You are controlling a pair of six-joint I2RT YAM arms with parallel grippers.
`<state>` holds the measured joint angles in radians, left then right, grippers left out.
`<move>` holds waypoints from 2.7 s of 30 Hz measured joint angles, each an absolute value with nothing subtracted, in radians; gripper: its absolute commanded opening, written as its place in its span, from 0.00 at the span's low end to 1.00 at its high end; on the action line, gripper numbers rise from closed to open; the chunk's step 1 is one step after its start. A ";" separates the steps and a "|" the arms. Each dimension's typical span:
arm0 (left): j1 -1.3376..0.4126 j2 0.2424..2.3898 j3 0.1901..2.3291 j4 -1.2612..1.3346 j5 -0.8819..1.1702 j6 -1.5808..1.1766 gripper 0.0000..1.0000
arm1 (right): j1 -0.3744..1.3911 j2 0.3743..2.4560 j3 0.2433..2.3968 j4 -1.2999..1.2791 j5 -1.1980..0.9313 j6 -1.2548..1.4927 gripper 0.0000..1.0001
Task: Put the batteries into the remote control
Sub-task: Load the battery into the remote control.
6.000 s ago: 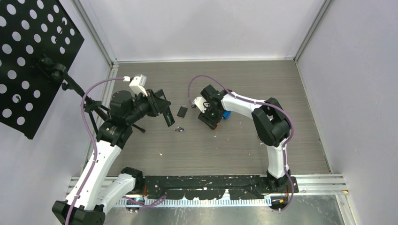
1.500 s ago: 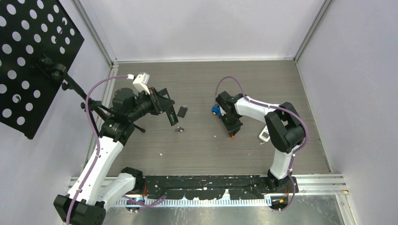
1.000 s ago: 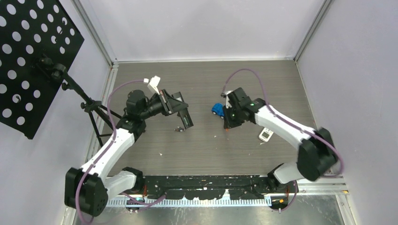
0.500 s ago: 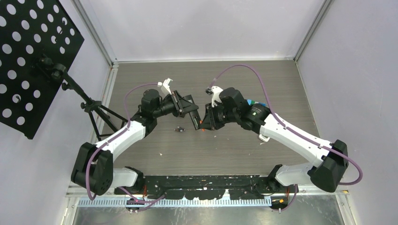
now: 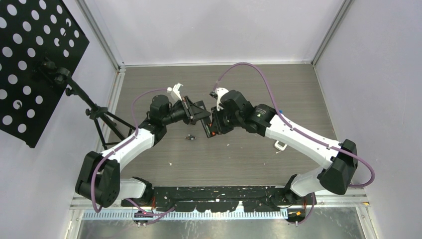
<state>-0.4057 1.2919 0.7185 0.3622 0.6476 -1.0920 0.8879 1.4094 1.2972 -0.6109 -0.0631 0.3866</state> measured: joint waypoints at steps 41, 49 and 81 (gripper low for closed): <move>-0.406 1.303 0.702 0.377 0.652 -1.096 0.00 | 0.890 1.486 1.424 -0.772 -0.077 0.378 0.12; -0.406 1.303 0.702 0.377 0.653 -1.089 0.00 | 0.890 1.524 1.433 -0.798 -0.099 0.380 0.20; -0.406 1.202 0.701 0.353 0.602 -1.233 0.00 | 0.871 1.274 1.226 -0.491 -0.022 0.622 0.69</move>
<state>-0.4057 1.2018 0.7006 0.3531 0.6022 -1.2327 0.8707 1.2743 1.2263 -0.4911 -0.0216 0.6216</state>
